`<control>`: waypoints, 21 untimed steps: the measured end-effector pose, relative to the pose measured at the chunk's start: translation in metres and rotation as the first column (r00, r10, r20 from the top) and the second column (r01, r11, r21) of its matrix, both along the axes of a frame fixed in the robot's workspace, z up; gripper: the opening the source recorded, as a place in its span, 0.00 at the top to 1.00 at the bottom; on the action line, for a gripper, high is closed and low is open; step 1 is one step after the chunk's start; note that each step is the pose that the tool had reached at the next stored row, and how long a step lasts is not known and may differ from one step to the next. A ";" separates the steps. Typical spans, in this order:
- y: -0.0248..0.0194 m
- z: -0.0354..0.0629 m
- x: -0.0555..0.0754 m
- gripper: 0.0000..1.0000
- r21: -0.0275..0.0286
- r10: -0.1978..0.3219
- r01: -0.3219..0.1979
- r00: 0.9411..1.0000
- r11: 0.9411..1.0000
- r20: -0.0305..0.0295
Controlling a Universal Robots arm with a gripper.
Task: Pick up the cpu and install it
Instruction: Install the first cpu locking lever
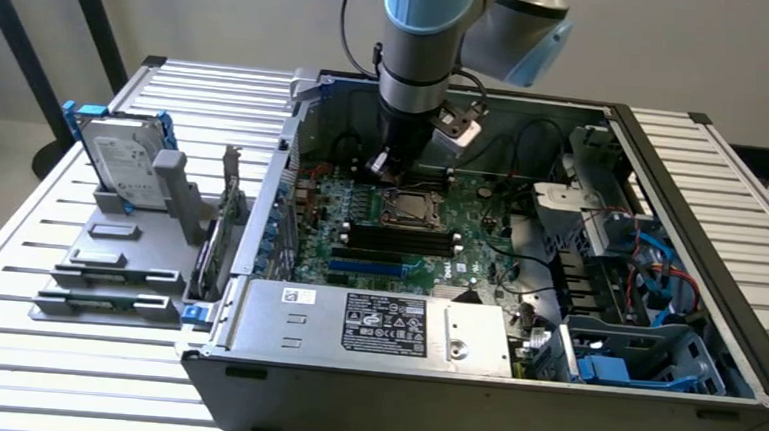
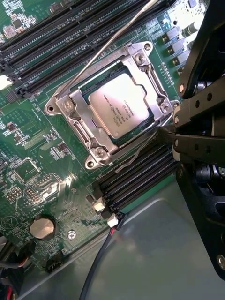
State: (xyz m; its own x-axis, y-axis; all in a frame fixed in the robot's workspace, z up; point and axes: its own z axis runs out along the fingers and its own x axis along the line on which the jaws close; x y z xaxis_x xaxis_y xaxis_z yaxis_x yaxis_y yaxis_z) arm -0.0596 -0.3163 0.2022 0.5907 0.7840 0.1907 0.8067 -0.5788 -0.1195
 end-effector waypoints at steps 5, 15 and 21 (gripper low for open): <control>0.0000 0.0000 0.000 0.89 0.000 0.012 -0.012 1.000 1.000 0.000; 0.0000 -0.0012 0.004 0.89 0.000 0.031 -0.031 1.000 1.000 0.000; 0.0000 -0.0028 0.006 0.89 0.000 0.036 -0.036 0.999 0.999 0.000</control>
State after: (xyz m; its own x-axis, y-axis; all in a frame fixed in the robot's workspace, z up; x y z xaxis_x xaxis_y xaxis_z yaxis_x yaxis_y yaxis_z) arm -0.0536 -0.3162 0.1994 0.5621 0.8048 0.1905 0.8270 -0.5493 -0.1195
